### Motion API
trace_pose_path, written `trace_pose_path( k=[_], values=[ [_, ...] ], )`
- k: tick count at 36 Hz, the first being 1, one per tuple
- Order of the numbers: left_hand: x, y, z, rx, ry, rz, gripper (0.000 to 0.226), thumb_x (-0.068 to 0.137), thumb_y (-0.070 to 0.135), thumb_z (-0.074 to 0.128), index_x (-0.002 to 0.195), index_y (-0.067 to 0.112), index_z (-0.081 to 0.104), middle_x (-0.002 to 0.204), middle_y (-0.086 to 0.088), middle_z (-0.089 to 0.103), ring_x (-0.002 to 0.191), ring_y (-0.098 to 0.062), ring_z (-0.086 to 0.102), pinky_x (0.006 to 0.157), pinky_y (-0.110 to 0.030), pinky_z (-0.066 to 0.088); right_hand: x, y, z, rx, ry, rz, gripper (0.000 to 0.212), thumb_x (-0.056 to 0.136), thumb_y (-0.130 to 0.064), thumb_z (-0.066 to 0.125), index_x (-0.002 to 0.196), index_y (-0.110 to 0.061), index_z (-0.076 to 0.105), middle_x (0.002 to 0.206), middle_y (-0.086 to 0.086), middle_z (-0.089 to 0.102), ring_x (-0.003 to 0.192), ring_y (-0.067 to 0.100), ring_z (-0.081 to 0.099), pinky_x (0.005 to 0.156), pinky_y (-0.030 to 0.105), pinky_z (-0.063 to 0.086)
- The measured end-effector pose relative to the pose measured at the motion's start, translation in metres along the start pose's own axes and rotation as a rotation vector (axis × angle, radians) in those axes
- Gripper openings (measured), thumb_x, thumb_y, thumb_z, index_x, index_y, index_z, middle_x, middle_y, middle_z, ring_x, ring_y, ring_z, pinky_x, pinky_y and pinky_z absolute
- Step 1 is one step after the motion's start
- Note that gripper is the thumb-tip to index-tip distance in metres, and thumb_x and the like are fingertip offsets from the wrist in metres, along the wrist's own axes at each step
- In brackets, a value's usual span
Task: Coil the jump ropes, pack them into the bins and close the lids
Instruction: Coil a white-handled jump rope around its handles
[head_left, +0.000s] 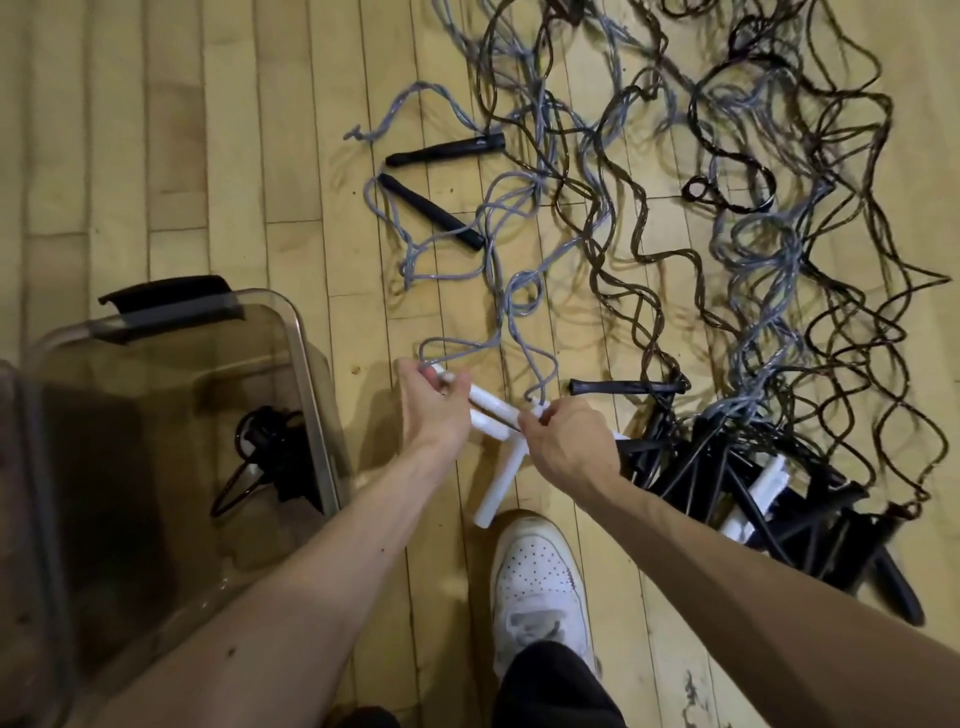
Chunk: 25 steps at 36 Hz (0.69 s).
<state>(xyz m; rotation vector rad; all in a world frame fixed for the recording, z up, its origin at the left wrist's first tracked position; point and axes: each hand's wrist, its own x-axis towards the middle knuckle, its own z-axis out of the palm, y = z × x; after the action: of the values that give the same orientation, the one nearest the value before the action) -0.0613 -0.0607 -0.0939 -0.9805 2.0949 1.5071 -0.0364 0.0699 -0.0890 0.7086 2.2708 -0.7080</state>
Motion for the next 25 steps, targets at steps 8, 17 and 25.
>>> trace_pose_path(
  k=[8, 17, 25],
  values=[
    [0.037, 0.014, 0.001, 0.237, 0.055, 0.103, 0.063, 0.088, 0.017, 0.076, 0.138, 0.019, 0.038, 0.126, -0.004, 0.043, 0.111, -0.022, 0.047, 0.086, -0.032, 0.038, -0.002, 0.007, -0.009, -0.226, 0.145, -0.095, 0.038, 0.1, -0.034, 0.047, 0.117, -0.003, 0.059, 0.125, 0.014, 0.048, 0.123, 0.032, 0.038, 0.098, 0.041, 0.037],
    [0.025, 0.006, -0.018, 0.526, 0.015, 0.206, 0.008, 0.102, 0.018, 0.049, 0.109, 0.013, 0.05, 0.1, -0.003, 0.053, 0.082, -0.02, 0.051, 0.067, -0.033, 0.041, 0.002, 0.012, -0.012, -0.172, 0.213, -0.058, 0.039, 0.098, -0.025, 0.056, 0.126, -0.001, 0.044, 0.129, 0.018, 0.047, 0.122, 0.036, 0.044, 0.097, 0.042, 0.041],
    [-0.041, 0.055, -0.054, 0.104, -0.245, 0.007, 0.008, 0.089, 0.003, 0.047, 0.084, 0.008, 0.052, 0.067, -0.006, 0.066, 0.064, -0.02, 0.058, 0.062, -0.03, 0.041, -0.056, -0.032, -0.052, 0.041, -0.375, -0.391, 0.071, 0.078, -0.03, 0.081, 0.14, -0.018, 0.047, 0.132, -0.006, 0.053, 0.123, 0.014, 0.05, 0.098, 0.027, 0.044]
  ],
)
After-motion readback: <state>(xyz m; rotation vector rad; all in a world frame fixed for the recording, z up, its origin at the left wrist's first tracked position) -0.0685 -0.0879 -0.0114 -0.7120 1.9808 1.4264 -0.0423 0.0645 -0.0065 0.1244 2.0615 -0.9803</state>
